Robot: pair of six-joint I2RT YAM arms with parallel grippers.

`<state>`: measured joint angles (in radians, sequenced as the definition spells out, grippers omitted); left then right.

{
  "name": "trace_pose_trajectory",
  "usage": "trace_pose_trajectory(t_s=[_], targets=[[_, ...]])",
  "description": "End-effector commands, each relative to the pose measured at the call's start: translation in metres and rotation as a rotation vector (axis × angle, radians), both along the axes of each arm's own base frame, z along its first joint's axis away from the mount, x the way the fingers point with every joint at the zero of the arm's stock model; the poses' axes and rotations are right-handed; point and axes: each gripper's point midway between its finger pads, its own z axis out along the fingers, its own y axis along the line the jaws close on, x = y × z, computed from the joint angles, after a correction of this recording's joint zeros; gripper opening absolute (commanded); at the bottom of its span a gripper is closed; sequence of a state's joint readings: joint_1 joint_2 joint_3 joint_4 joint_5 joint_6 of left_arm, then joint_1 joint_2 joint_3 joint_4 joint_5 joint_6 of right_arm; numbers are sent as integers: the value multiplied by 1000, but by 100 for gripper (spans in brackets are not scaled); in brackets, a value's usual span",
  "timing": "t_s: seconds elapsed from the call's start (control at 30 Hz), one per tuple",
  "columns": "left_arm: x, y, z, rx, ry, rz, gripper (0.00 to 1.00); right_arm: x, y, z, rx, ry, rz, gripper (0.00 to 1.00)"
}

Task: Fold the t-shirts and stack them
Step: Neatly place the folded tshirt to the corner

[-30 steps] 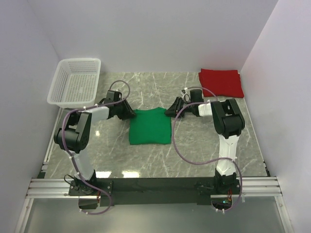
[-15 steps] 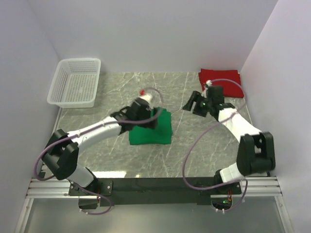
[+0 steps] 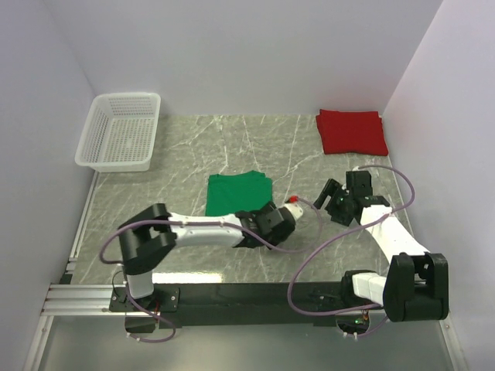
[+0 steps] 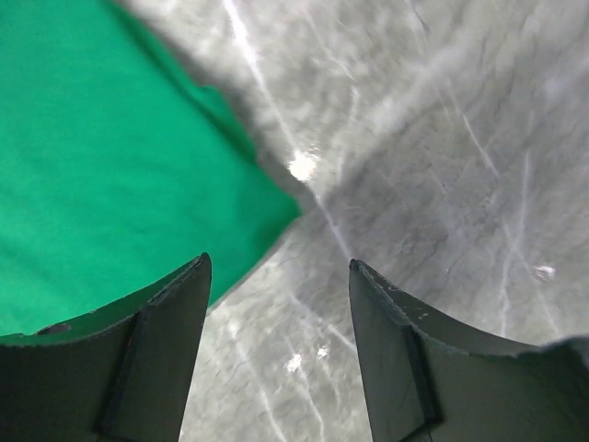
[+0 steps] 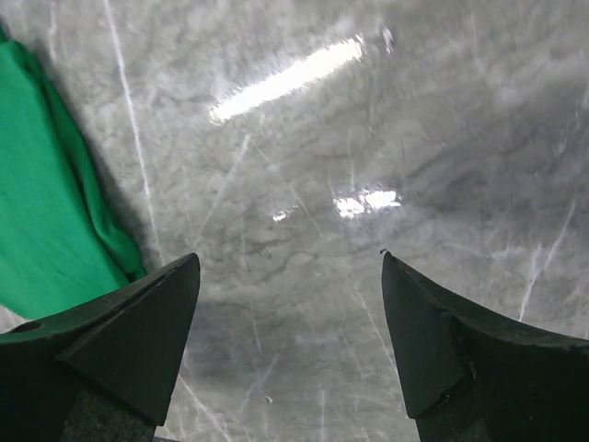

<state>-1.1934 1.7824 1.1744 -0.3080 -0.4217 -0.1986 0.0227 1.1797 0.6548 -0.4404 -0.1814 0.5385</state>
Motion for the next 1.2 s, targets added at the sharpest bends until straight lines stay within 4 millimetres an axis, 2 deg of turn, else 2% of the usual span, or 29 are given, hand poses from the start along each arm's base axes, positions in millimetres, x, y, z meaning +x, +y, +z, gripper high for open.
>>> trace_pose_trajectory(t_s=[0.0, 0.03, 0.2, 0.33, 0.43, 0.47, 0.53, 0.57, 0.63, 0.67, 0.7, 0.73, 0.77, 0.8, 0.83, 0.9, 1.1, 1.17], targets=[[11, -13, 7, 58, -106, -25, 66, -1, 1, 3, 28, -24, -9, 86], [11, -13, -4, 93, -102, -28, 66, -1, 1, 3, 31, -22, -9, 86], [12, -15, -19, 161, -126, -46, 65, -4, 6, 1, 56, -32, 12, 85], [18, -6, -31, 224, -157, -25, 61, -3, 14, 1, 93, -49, 43, 85], [21, -4, -33, 240, -175, -14, 49, -2, 25, 1, 153, -63, 76, 84], [23, -5, -32, 234, -183, -7, 39, 0, 29, 0, 175, -72, 85, 84], [25, -4, -30, 230, -193, 5, 26, 0, 37, 1, 224, -80, 104, 84], [27, -3, -26, 221, -198, 17, 13, -3, 41, -3, 253, -71, 93, 84], [30, -5, -14, 162, -190, 42, 2, 4, 48, -1, 307, -103, 98, 85], [31, -2, -14, 137, -161, 48, 1, 0, 56, -2, 368, -85, 89, 85], [33, -5, -1, 68, -148, 66, 1, 6, 60, 0, 401, -117, 94, 85], [34, -4, 4, 36, -131, 74, 1, 5, 63, -1, 433, -105, 86, 85], [39, 3, 4, 15, -111, 92, 1, 5, 71, 2, 505, -101, 74, 86], [36, 0, 6, -24, -78, 88, 1, 14, 74, 3, 536, -134, 74, 86], [37, 0, 16, -60, -77, 90, 1, 17, 77, 3, 562, -136, 67, 86], [36, 2, 23, -102, -54, 83, 1, 24, 86, 0, 618, -126, 57, 87], [35, 3, 30, -145, -23, 77, 2, 40, 120, -12, 747, -69, 62, 89], [35, 4, 30, -146, -19, 79, 2, 46, 131, -11, 786, -55, 63, 89]])
